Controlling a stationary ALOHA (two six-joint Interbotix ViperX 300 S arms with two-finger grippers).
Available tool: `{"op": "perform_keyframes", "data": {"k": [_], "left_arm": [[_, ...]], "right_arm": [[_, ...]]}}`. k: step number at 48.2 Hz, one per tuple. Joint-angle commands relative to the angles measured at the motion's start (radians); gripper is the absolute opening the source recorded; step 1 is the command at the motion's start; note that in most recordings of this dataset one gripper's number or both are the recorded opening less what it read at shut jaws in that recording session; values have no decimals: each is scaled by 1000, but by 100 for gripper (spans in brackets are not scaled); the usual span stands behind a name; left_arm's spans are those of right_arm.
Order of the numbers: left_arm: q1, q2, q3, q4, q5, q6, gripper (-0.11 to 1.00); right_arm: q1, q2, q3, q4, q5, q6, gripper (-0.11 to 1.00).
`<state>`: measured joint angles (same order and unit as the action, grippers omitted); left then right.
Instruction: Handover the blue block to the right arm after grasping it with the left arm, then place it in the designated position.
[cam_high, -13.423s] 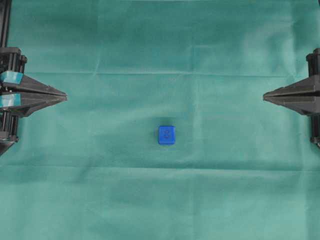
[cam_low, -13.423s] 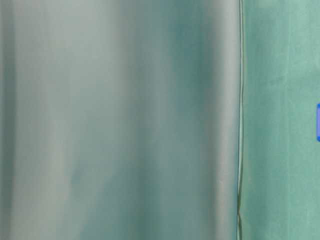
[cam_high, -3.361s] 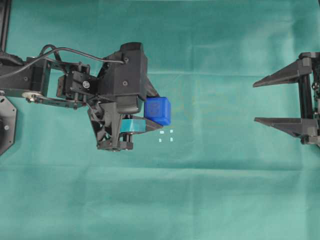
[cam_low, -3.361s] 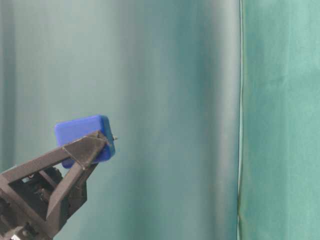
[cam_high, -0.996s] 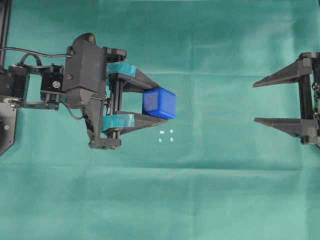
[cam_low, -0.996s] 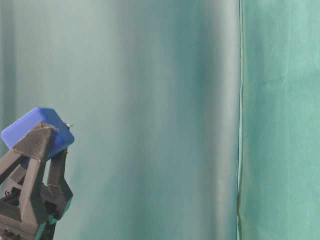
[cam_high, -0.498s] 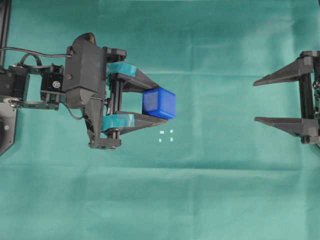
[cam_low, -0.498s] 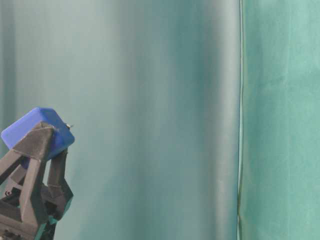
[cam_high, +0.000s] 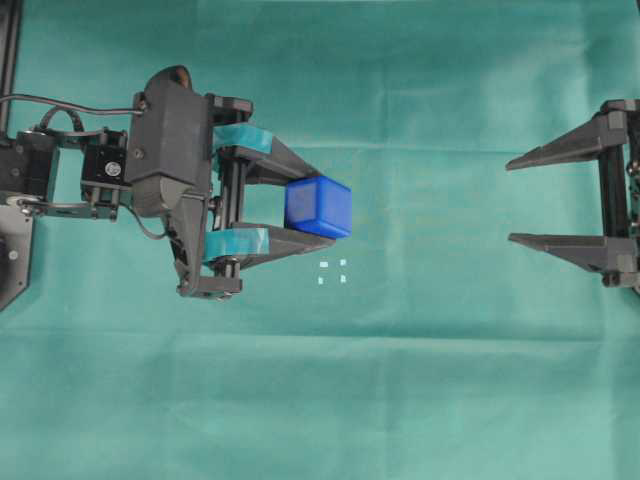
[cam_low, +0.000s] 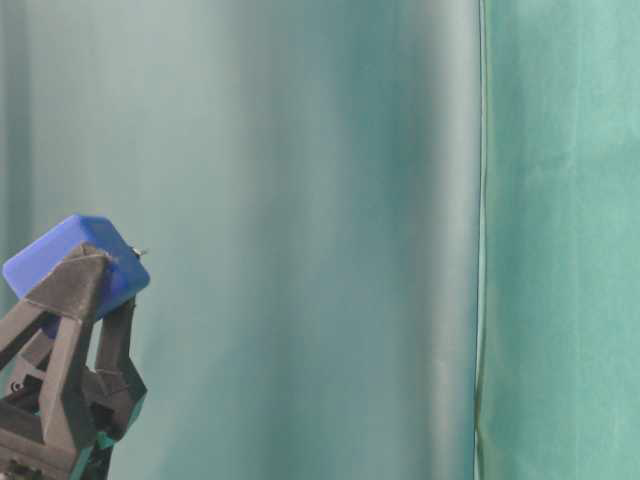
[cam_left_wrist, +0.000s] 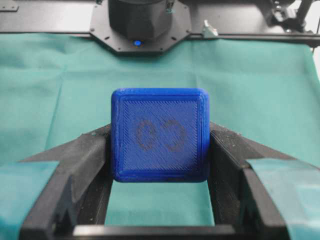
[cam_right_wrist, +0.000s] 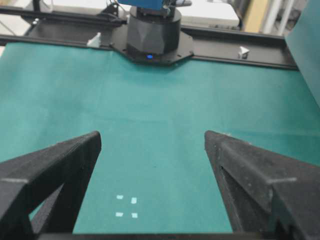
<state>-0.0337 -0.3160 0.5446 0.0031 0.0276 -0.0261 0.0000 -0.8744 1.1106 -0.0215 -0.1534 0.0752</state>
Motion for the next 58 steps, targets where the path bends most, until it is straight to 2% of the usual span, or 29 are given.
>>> {"op": "perform_keyframes", "data": {"k": [1,24,29,45,54,58], "left_arm": [[-2,-18,-12,2,-8,-2,46],[2,-18,-12,0,-8,-3,46],[0,-20,-12,0,-8,-3,46],[0,-20,-11,0,-8,-3,46],[2,-20,-11,0,-8,-3,46],[2,-20,-11,0,-8,-3,46]], "right_arm": [[-2,5,-29,-6,2,-11,94],[-2,8,-98,-268,60,-167,92],[-2,8,-118,-342,77,-218,92],[-2,12,-129,-621,74,-380,92],[-2,12,-132,-747,78,-417,92],[-2,12,-133,-779,78,-419,92]]}}
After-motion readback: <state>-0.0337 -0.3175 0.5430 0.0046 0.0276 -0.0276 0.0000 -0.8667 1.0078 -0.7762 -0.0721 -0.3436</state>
